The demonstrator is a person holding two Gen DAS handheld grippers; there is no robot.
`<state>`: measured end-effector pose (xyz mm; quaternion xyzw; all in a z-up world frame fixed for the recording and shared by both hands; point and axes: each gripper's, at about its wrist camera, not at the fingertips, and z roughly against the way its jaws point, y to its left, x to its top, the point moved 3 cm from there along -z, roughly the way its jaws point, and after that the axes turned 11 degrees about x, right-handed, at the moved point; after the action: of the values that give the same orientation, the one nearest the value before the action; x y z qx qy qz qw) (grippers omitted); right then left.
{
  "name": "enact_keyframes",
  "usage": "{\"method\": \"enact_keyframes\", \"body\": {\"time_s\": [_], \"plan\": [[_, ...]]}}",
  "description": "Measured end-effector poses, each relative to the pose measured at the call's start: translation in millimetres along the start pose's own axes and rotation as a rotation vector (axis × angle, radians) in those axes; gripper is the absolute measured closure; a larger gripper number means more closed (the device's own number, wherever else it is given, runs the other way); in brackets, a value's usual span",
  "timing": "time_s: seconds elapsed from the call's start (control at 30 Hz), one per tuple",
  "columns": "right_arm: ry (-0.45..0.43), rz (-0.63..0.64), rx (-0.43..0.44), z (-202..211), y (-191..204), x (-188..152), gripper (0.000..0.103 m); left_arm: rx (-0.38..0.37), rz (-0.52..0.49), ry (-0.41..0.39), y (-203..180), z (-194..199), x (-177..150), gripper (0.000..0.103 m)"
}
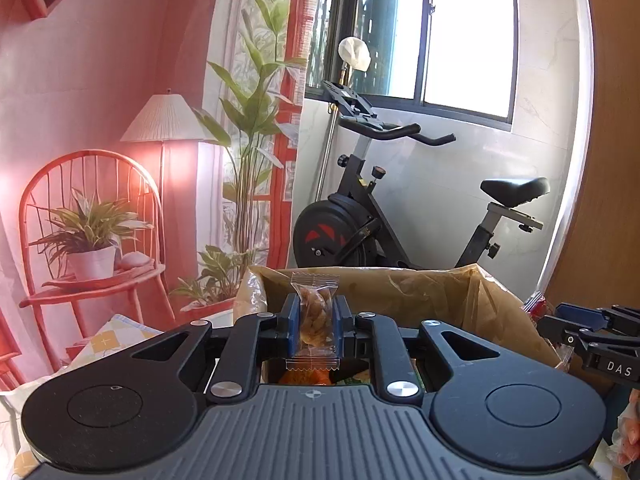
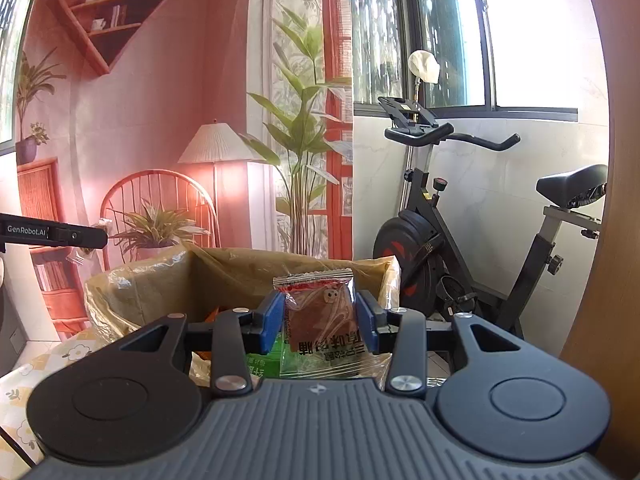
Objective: Organize snacks
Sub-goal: 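Lift both packets over the box and open both tools to drop them, then grasp the black round snack with the left tool while the right tool grasps the orange bread packet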
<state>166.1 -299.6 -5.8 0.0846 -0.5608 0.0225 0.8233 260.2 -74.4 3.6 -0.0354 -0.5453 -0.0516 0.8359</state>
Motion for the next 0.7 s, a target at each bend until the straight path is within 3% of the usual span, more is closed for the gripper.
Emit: {"method": "enact_keyframes", "body": {"time_s": [0.07,0.2,0.37,0.53,0.7], "plan": [[0.044,-0.028,-0.021,-14,-4,-2,0.058,-0.019,0.0,0.027,-7,-14,2,0.083],[0.046,-0.054,-0.02,-15,-7,-8,0.048,-0.037,0.012,0.045,-5,-17,-5,0.057],[0.007,-0.048,0.043,13,4,-13,0.048,-0.053,-0.014,0.081,12,5,-21,0.057],[-0.024,-0.05,0.079,41,17,-21,0.048,-0.076,0.064,0.145,50,32,-40,0.057],[-0.013,-0.088,0.107,56,29,-46,0.048,0.009,0.026,0.177,83,46,-66,0.057]]}}
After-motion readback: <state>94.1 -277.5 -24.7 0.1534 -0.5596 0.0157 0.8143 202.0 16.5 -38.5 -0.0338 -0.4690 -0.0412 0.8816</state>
